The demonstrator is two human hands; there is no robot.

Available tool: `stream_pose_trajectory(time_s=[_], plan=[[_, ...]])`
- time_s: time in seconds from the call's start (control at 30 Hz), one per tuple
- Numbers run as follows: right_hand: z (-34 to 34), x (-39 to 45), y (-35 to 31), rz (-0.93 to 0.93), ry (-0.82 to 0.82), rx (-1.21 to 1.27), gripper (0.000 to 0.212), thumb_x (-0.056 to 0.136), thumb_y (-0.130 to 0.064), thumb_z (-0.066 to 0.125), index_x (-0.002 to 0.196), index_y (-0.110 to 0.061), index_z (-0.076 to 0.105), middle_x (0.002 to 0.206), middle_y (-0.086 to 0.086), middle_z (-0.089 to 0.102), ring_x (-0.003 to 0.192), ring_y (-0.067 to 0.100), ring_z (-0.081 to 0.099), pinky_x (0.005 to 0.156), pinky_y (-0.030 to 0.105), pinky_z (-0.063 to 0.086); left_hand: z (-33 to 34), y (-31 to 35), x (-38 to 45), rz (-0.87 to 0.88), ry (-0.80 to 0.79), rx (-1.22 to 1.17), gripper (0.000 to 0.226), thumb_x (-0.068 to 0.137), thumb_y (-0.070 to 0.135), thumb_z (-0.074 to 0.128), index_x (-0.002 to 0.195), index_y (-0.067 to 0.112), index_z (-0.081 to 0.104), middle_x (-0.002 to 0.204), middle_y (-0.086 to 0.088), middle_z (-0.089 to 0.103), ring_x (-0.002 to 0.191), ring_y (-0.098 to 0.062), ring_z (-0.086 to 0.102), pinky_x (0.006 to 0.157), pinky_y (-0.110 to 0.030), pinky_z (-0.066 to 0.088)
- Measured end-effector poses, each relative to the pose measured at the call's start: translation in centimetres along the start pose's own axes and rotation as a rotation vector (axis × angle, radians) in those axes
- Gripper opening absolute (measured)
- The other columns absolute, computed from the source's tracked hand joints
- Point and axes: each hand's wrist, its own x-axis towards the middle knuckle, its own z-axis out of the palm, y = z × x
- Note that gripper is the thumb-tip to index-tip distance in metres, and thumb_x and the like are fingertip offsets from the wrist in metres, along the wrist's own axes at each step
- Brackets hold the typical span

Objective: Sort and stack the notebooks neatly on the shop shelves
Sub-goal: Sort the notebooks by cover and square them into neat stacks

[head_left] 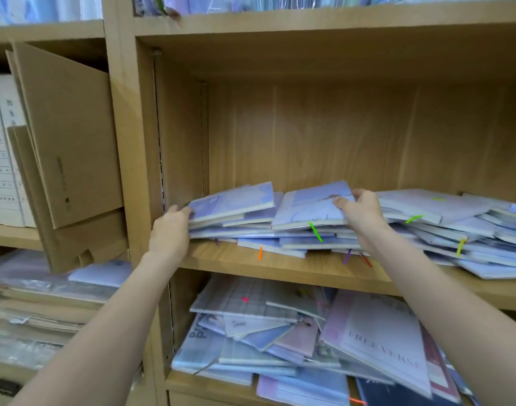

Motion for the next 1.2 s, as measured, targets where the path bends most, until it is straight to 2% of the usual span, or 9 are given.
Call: stream_pose_trajectory(time_s=[0.13,0.23,0.37,0.47,0.57,0.63,0.73,0.9,1.2], plan=[[-0.2,-0.2,0.2,-0.009,0.021,-0.016,0.049,0.092,-0.019,0.056,0.136,-0.005,0.041,0.134,0.009,0.049,0.123,0.027,0.046,0.103,0.036,0.038,-1.9,0.9,-0.3,0.18,0.374,-0.156,0.02,0.089,0.015,0.058,0.104,0.005,0.065,0.091,-0.008,0.055,0.082,-0.022,0.05,0.064,-0.032,0.039],[-0.8,-0.3,-0.2,-0.095,0.085,-0.069,0.046,0.093,-0.018,0.055,0.136,-0.007,0.042,0.135,0.008,0.048,0.124,0.025,0.044,0.096,0.03,0.036,-4.4,4.8,-1.0,0.35,0.59,-0.396,0.018,0.085,0.024,0.065,0.092,0.007,0.065,0.081,0.002,0.052,0.081,-0.016,0.04,0.069,-0.026,0.026],[-2.5,-0.8,-0.9,-0.201,0.172,-0.149,0.047,0.093,-0.015,0.053,0.137,-0.007,0.04,0.138,0.007,0.047,0.126,0.024,0.043,0.097,0.027,0.034,-2.2,8.5,-2.3,0.412,0.112,-0.424,0.038,0.074,0.04,0.073,0.108,0.025,0.065,0.108,0.012,0.059,0.107,-0.019,0.04,0.089,-0.031,0.027],[-3.8,-0.7,-0.9,-0.206,0.138,-0.18,0.049,0.092,-0.014,0.054,0.139,-0.007,0.039,0.141,0.008,0.043,0.13,0.024,0.04,0.107,0.036,0.034,-0.2,7.0,-2.9,0.215,-0.089,-0.211,0.067,0.072,0.046,0.073,0.132,0.039,0.044,0.145,0.01,0.032,0.134,-0.028,0.018,0.107,-0.039,0.015],[-3.9,-0.8,-0.5,-0.189,0.144,-0.145,0.047,0.092,-0.015,0.055,0.137,-0.008,0.042,0.138,0.008,0.045,0.128,0.024,0.042,0.106,0.04,0.036,-1.0,5.9,-2.7,-0.015,-0.228,-0.252,0.1,0.053,0.066,0.068,0.139,0.033,0.031,0.145,-0.003,0.029,0.131,-0.037,0.028,0.103,-0.044,0.025],[-3.5,-1.1,-0.4,-0.156,0.194,-0.044,0.043,0.091,-0.015,0.056,0.133,-0.01,0.046,0.131,0.008,0.05,0.121,0.025,0.048,0.102,0.04,0.041,-1.8,5.5,-2.4,0.015,-0.193,-0.262,0.087,0.056,0.058,0.071,0.133,0.028,0.043,0.134,-0.007,0.044,0.12,-0.032,0.045,0.087,-0.034,0.034],[-3.3,-1.6,-1.2,-0.068,0.152,0.317,0.026,0.093,-0.01,0.053,0.119,-0.008,0.053,0.105,0.004,0.059,0.089,0.016,0.059,0.078,0.028,0.048,-2.6,5.3,-2.4,0.091,0.046,-0.464,0.039,0.075,0.013,0.072,0.112,0.018,0.064,0.116,-0.007,0.057,0.107,-0.024,0.052,0.074,-0.022,0.035],[-1.7,-1.8,-3.2,0.084,-0.017,0.544,0.007,0.092,0.0,0.05,0.099,0.002,0.052,0.089,0.012,0.057,0.068,0.016,0.056,0.054,0.023,0.051,-2.4,7.4,-3.7,0.158,0.105,-0.774,0.027,0.075,-0.001,0.069,0.092,0.02,0.067,0.087,0.006,0.048,0.067,0.0,0.054,0.064,-0.003,0.042],[-0.8,-1.8,-2.1,0.155,-0.268,0.204,0.024,0.091,-0.004,0.053,0.113,0.006,0.053,0.086,0.012,0.056,0.08,0.024,0.054,0.072,0.032,0.049,-1.9,9.2,-4.2,0.158,0.152,-0.921,0.021,0.078,0.007,0.071,0.089,0.02,0.059,0.092,0.006,0.051,0.074,0.002,0.058,0.069,-0.002,0.045]])
